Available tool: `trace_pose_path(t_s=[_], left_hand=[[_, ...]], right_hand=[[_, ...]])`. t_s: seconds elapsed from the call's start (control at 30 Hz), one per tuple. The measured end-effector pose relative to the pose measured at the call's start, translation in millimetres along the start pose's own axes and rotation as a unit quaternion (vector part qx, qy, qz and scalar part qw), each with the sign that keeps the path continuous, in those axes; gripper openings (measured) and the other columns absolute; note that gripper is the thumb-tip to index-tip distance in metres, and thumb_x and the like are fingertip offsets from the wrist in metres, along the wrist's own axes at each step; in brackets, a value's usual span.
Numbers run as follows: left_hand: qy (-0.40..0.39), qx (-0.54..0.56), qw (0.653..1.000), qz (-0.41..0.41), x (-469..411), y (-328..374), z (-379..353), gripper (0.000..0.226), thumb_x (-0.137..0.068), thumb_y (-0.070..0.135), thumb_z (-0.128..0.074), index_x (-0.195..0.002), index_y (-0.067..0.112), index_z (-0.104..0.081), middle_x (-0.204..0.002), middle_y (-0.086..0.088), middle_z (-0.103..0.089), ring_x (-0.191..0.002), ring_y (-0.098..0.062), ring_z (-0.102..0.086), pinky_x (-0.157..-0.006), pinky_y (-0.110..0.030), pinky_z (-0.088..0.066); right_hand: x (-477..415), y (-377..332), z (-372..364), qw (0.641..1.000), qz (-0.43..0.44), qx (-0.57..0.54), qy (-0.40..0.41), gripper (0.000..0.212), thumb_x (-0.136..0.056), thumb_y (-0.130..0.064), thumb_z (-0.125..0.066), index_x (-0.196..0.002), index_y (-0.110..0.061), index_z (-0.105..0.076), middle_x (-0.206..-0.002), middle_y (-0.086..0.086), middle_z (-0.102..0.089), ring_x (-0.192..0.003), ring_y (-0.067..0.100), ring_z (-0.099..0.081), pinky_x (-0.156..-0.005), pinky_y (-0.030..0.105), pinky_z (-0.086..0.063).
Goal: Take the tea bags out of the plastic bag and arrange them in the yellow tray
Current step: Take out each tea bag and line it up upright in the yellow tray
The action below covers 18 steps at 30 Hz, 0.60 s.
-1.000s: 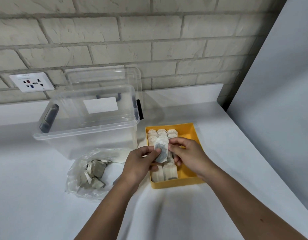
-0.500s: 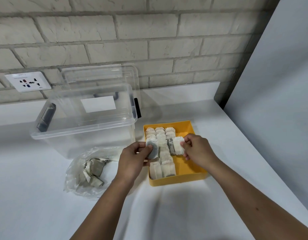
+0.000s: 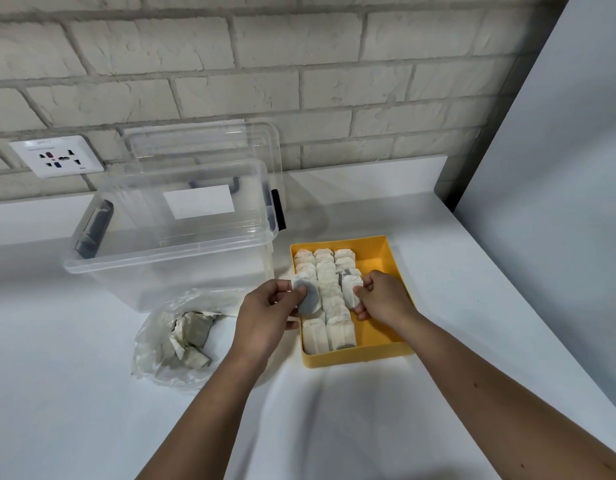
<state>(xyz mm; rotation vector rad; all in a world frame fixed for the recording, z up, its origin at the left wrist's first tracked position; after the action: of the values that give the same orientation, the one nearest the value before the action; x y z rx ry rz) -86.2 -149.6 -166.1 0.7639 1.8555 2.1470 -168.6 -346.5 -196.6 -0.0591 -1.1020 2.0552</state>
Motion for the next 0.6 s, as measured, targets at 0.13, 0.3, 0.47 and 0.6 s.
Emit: trace_pose_path(t_s=[0.13,0.3,0.47,0.6], left_hand=[[-0.003,0.008,1.0,0.0,1,1,0,0.015,-0.092,0.021,-0.068,-0.094,0.007,-0.071,-0.079,-0.005,-0.071,-0.067,-0.012,-0.065,-0.059,-0.022,-0.055],[-0.026,0.007,1.0,-0.002,2,6,-15,0.018,-0.091,0.022,-0.07,-0.097,0.005,-0.071,-0.087,-0.016,-0.072,-0.07,-0.014,-0.064,-0.059,-0.022,-0.054],[-0.042,-0.014,0.999,-0.016,5,16,-38,0.02,-0.09,0.022,-0.071,-0.099,0.004,-0.071,-0.084,-0.016,-0.069,-0.065,-0.012,-0.064,-0.058,-0.023,-0.055],[-0.046,-0.034,0.997,-0.043,6,25,-42,0.009,-0.09,0.021,-0.071,-0.095,0.013,-0.073,-0.083,-0.006,-0.072,-0.063,-0.008,-0.065,-0.065,-0.027,-0.056]], right_hand=[[7,-6,9,0.991,0.067,0.086,0.077,0.027,-0.093,-0.03,-0.062,-0.113,-0.011,-0.058,-0.102,0.001,-0.065,-0.085,0.016,-0.065,-0.075,0.023,-0.05],[31,-31,28,0.989,0.108,-0.09,-0.04,0.011,-0.091,-0.016,-0.064,-0.101,-0.016,-0.07,-0.071,-0.009,-0.062,-0.06,0.007,-0.055,-0.061,0.019,-0.046],[47,-42,37,0.976,0.104,-0.133,-0.136,0.005,-0.087,-0.016,-0.07,-0.088,-0.011,-0.068,-0.056,0.0,-0.06,-0.047,0.008,-0.052,-0.051,0.021,-0.044],[46,-39,53,0.983,0.138,-0.101,-0.063,0.011,-0.087,-0.02,-0.072,-0.082,-0.012,-0.066,-0.059,0.004,-0.066,-0.05,0.015,-0.058,-0.056,0.025,-0.05]])
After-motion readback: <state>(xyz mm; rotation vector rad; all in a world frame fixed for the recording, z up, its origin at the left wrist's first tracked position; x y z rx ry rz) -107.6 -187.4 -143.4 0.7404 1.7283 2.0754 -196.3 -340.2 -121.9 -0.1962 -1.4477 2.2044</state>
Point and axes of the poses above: each hand's wrist, its own x-axis away from the middle knuckle, its own z-axis out of the back of the hand, y = z × x, the point moved 3 cm from there along -x, towards the middle knuckle
